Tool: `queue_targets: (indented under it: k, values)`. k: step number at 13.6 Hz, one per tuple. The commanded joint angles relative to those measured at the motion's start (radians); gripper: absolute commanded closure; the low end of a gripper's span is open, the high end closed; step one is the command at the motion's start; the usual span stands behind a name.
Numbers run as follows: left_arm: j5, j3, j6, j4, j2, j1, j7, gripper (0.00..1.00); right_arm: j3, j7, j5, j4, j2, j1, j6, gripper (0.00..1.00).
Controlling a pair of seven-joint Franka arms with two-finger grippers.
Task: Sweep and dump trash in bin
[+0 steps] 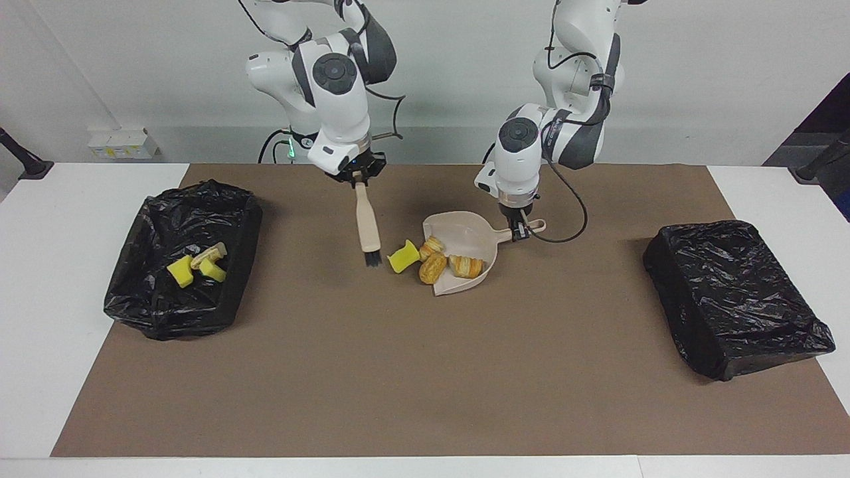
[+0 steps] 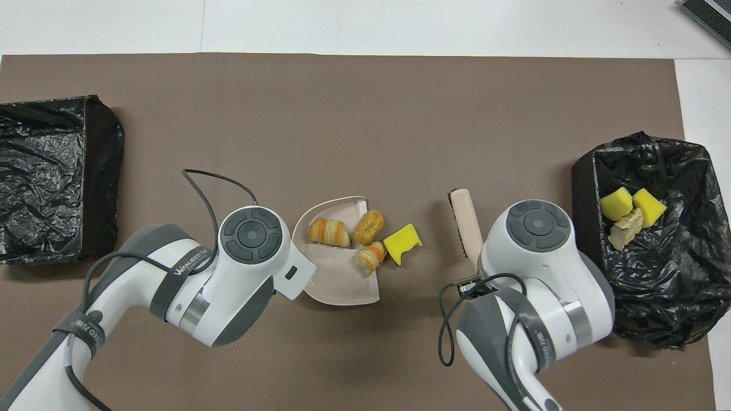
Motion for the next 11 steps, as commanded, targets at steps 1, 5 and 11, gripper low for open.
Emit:
queue_targets:
  k: [1,5,11]
  values:
    - [-0.003,0.011,0.02,-0.039,-0.023,0.008,0.012,1.0,0.012,0.098,0.04,-0.011,0.043,0.06,0.073,1.0]
    - [-0.003,0.011,0.022,-0.044,-0.023,0.012,0.012,1.0,0.012,0.163,0.189,-0.001,0.143,0.161,0.277,1.0]
    - [-0.003,0.011,0.024,-0.045,-0.023,0.015,0.016,1.0,0.012,0.181,0.357,0.059,0.142,0.29,0.278,1.0]
